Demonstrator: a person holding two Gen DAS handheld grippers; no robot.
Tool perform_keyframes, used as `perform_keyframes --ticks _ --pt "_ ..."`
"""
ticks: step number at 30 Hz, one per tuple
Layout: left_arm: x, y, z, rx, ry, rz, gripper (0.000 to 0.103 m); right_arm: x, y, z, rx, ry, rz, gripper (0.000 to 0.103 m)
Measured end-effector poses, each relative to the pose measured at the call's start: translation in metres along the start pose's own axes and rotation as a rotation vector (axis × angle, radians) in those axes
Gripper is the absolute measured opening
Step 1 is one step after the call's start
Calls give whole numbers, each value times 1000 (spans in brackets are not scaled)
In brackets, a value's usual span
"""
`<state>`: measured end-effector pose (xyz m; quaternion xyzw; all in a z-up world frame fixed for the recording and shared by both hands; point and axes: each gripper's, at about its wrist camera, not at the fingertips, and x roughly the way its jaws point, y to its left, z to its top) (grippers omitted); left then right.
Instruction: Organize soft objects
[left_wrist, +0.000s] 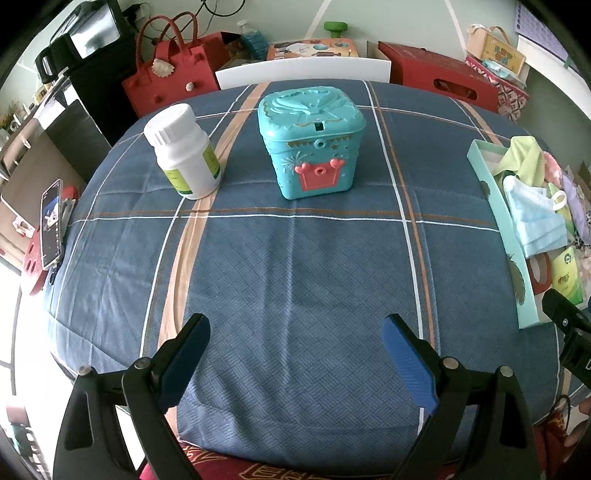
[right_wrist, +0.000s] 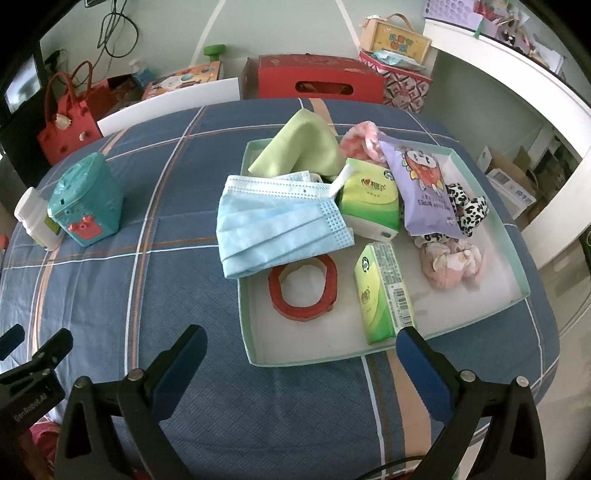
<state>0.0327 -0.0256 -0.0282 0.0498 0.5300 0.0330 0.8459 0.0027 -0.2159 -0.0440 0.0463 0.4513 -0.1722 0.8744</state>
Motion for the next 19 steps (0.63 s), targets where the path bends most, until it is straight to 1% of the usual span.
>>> perform_keyframes --ticks 19 --pt "1 1 -1 2 -3 -5 94 3 -2 0 5 14 0 103"
